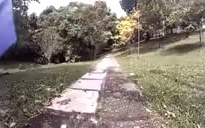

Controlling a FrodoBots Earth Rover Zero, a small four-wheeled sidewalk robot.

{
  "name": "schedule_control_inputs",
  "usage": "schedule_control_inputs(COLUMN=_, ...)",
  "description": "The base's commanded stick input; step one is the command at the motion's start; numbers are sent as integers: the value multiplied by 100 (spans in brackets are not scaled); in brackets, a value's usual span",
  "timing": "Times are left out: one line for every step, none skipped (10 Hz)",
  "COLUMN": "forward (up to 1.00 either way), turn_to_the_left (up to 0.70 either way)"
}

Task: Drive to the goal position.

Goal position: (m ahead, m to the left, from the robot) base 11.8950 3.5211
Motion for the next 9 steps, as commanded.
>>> schedule_control_inputs(forward=50, turn_to_the_left=0)
schedule_control_inputs(forward=50, turn_to_the_left=-3)
schedule_control_inputs(forward=50, turn_to_the_left=-25)
schedule_control_inputs(forward=50, turn_to_the_left=-10)
schedule_control_inputs(forward=50, turn_to_the_left=0)
schedule_control_inputs(forward=50, turn_to_the_left=-6)
schedule_control_inputs(forward=50, turn_to_the_left=-16)
schedule_control_inputs(forward=50, turn_to_the_left=-7)
schedule_control_inputs(forward=50, turn_to_the_left=0)
